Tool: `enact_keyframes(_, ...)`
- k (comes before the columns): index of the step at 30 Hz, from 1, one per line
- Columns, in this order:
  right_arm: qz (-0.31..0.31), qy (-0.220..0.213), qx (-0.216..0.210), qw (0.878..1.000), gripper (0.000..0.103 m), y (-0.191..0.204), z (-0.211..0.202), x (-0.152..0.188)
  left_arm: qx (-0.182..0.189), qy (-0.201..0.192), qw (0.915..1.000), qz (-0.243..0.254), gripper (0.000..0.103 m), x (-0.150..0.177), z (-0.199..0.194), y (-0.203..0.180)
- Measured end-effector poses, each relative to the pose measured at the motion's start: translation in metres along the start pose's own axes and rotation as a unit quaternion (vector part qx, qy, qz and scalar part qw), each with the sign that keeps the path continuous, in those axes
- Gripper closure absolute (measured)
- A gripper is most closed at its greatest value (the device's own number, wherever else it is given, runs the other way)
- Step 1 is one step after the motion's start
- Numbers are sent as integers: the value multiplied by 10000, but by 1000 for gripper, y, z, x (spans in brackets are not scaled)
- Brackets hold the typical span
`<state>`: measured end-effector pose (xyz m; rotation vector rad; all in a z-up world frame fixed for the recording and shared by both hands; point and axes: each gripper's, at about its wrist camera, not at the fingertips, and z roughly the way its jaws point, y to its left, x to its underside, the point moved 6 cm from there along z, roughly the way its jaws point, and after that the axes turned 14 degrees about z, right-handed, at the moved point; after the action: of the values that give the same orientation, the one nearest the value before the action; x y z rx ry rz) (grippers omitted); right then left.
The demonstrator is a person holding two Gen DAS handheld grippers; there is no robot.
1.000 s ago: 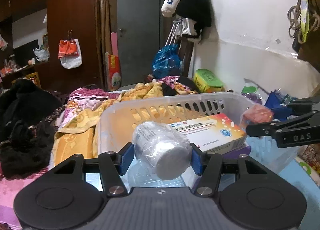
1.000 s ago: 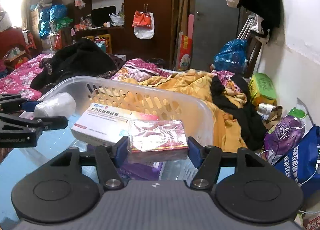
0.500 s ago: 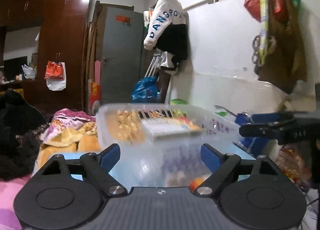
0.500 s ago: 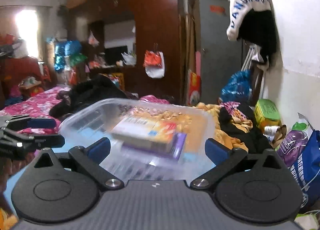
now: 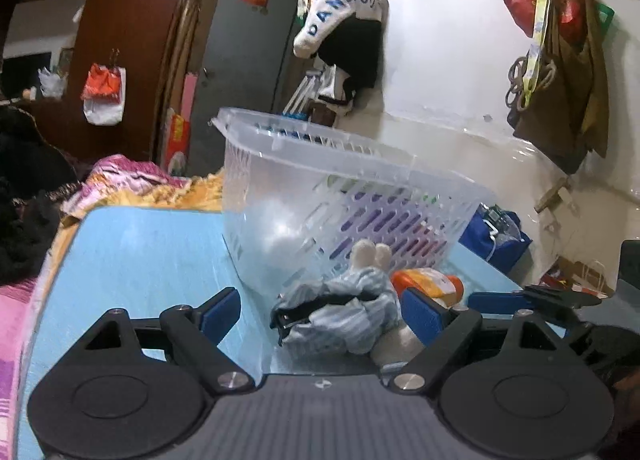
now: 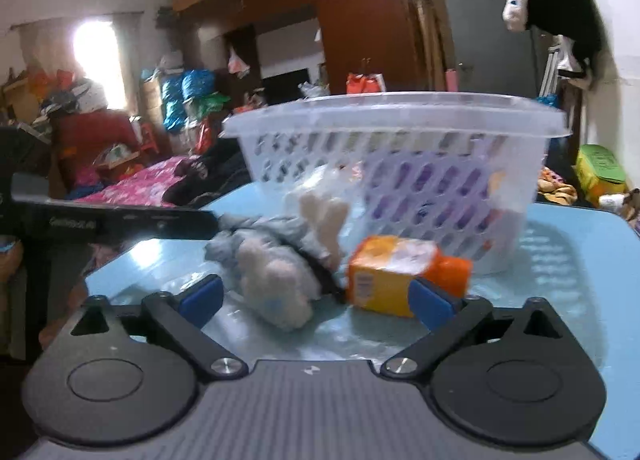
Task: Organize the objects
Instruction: 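Grasp the grey cloth with the left tool while the right tool grasps the plush toy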
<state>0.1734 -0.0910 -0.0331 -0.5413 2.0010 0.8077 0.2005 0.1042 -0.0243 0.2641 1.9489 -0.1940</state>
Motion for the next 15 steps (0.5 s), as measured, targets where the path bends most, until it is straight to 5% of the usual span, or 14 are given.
enact_keyframes(5,-162,195,-17,9997,25,14,7,10,231,211,9995,-60,13,8,10,-2)
enact_keyframes(12,-189,377,85,9991,34,18,17,9,387,431,9982,-184,15,10,23,2)
enact_keyframes(15,-157,508,24,9986,48,18,25,11,492,414,9974,-329,34,11,21,6)
